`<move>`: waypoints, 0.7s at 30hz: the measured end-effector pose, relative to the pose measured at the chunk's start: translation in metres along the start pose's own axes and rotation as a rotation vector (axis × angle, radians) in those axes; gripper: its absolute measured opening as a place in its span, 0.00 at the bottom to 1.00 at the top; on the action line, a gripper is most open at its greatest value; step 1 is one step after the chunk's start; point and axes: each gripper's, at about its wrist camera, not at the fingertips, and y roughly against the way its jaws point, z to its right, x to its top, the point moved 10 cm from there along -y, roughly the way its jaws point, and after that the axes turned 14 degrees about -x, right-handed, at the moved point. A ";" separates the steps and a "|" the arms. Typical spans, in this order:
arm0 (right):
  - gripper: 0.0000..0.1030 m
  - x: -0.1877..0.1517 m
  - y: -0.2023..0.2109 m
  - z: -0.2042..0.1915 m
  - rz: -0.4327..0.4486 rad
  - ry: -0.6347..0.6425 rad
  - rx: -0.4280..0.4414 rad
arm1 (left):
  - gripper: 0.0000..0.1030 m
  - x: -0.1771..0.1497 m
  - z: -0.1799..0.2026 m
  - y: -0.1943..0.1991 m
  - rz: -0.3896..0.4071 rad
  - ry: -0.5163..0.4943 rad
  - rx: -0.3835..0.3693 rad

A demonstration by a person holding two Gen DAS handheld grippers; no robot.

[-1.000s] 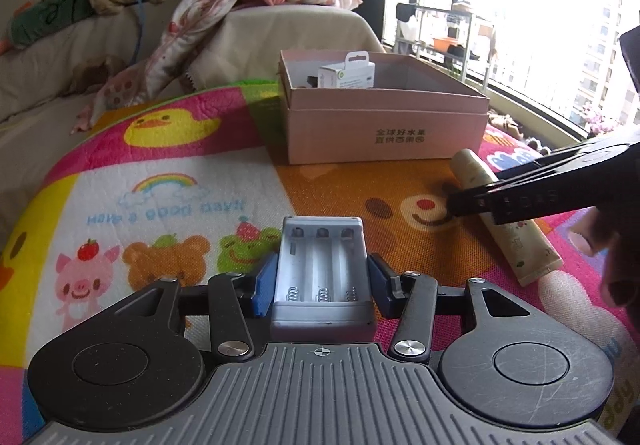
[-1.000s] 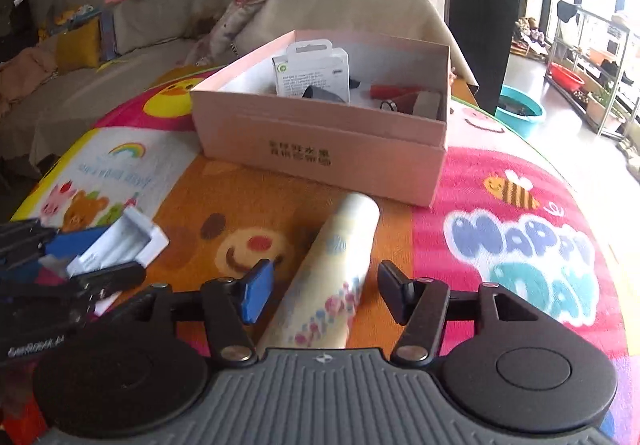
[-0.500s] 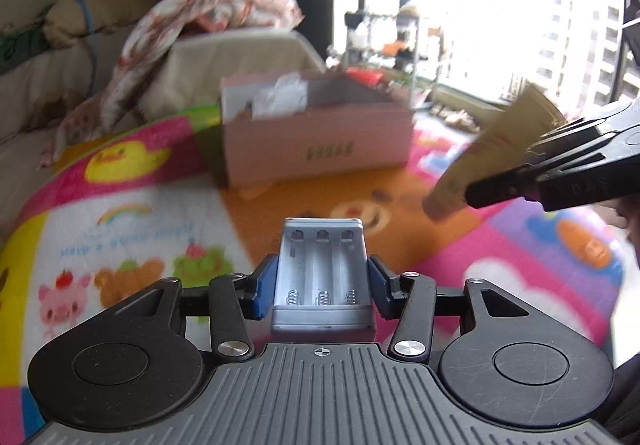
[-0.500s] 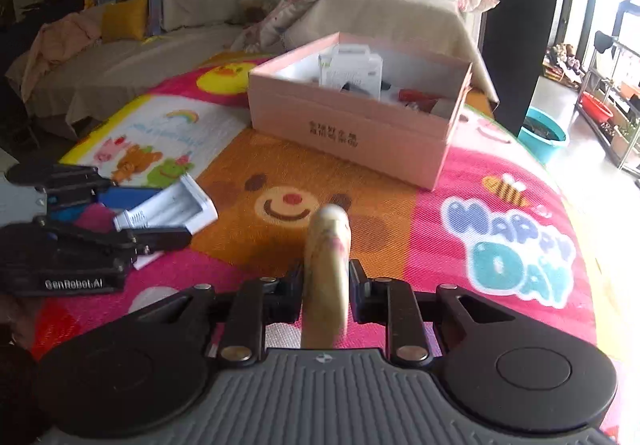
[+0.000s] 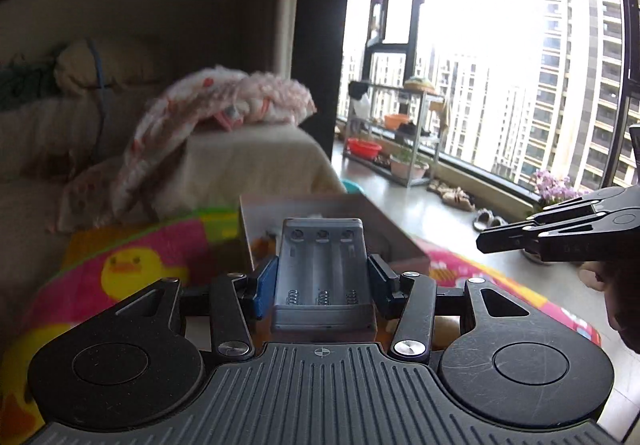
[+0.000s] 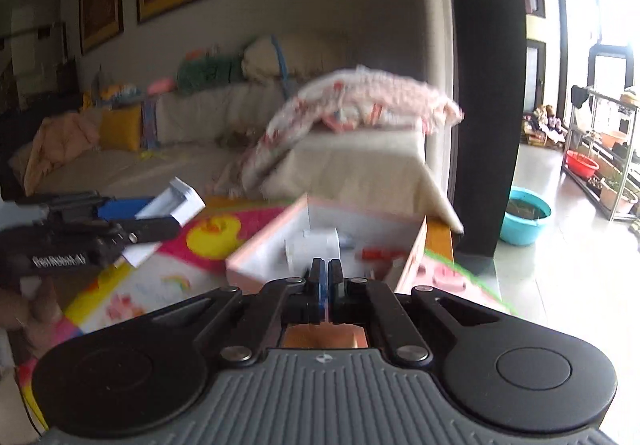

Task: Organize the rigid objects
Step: 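Lift the lotion tube upright with the right gripper while the left holds the charger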

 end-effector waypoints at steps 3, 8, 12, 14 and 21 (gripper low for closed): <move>0.18 -0.044 -0.027 0.002 -0.120 0.031 -0.038 | 0.51 -0.046 -0.011 -0.009 -0.079 0.070 0.002; 0.52 -0.083 -0.051 -0.001 -0.203 0.062 -0.021 | 0.51 -0.093 -0.020 -0.020 -0.176 0.144 0.022; 0.52 -0.092 -0.071 -0.007 -0.225 0.097 -0.035 | 0.51 -0.102 -0.021 -0.027 -0.200 0.159 0.021; 0.52 -0.096 -0.082 -0.005 -0.258 0.062 -0.028 | 0.51 -0.103 -0.019 -0.029 -0.203 0.148 0.028; 0.43 -0.100 -0.063 -0.029 -0.286 0.028 0.065 | 0.51 -0.105 -0.012 -0.031 -0.212 0.096 0.056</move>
